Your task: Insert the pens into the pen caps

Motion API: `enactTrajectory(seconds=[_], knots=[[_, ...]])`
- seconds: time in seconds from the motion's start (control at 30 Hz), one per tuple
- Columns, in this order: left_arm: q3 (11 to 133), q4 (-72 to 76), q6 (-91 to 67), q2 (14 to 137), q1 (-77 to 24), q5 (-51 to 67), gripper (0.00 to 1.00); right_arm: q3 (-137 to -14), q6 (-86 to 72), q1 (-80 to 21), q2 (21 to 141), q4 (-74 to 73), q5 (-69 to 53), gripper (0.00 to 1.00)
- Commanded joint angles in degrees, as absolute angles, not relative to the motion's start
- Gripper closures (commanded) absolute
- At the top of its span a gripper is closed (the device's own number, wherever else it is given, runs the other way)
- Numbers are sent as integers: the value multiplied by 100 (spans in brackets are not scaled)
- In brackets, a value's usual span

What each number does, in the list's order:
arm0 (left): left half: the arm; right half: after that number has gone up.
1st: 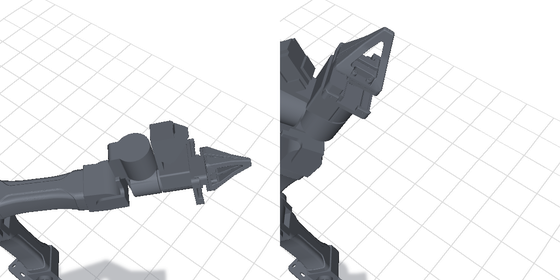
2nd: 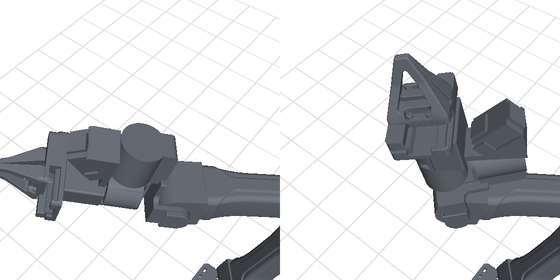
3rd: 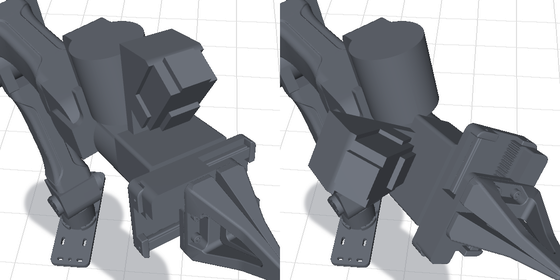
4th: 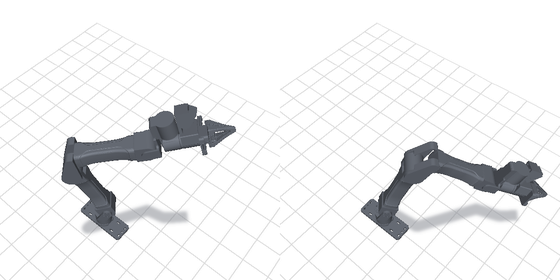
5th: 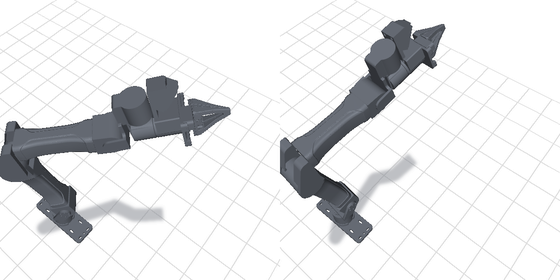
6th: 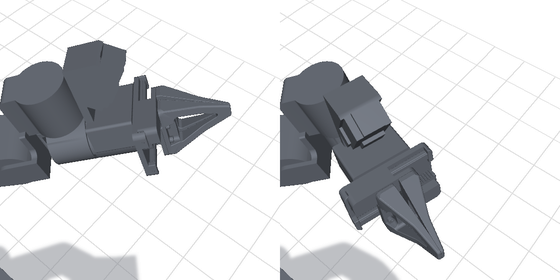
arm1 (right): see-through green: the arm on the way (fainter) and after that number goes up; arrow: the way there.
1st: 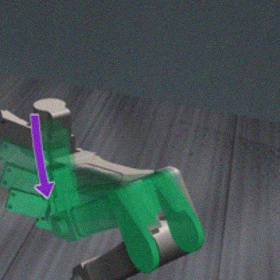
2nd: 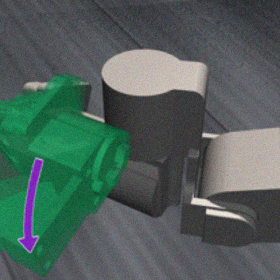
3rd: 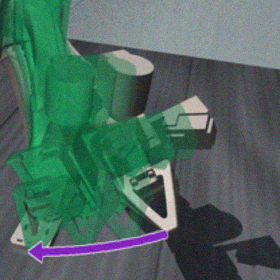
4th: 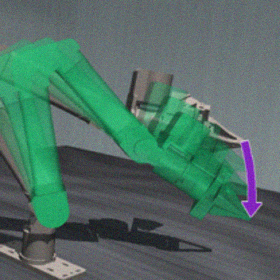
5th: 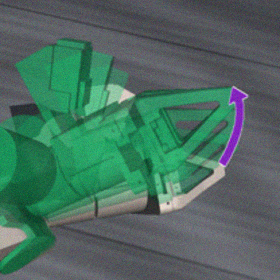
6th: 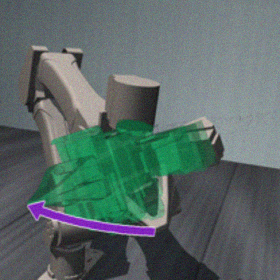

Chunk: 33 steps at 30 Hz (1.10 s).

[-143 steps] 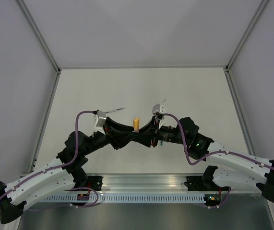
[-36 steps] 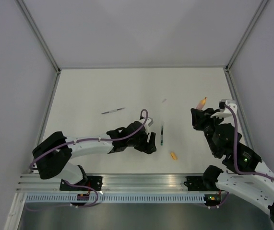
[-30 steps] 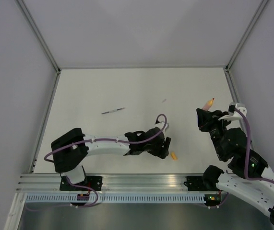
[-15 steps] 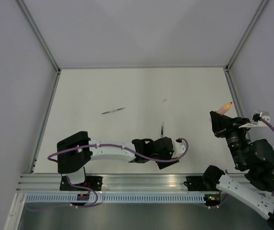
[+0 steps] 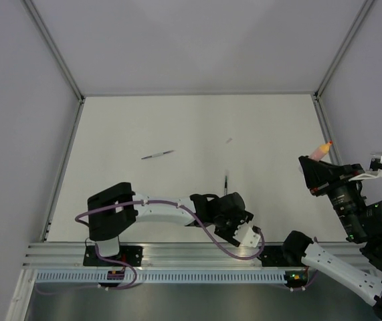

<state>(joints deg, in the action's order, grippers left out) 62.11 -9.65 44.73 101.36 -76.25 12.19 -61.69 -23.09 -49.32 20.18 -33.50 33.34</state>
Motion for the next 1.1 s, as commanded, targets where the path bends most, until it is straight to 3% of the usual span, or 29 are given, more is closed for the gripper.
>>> enactTrajectory(seconds=[0.0, 0.73, 1.07], knots=[[6652, -1203, 5396, 10458, -7620, 1590, 28, -6460, -2127, -4939, 1855, -3647, 3147, 100], [7866, -1925, 5774, 11672, -7075, 2250, 38, -6398, -2022, -4940, 1292, -3788, 3103, 100], [8156, -2478, 5853, 11962, -7075, 2461, 59, -6346, -2092, -4957, 1160, -3762, 3015, 100]])
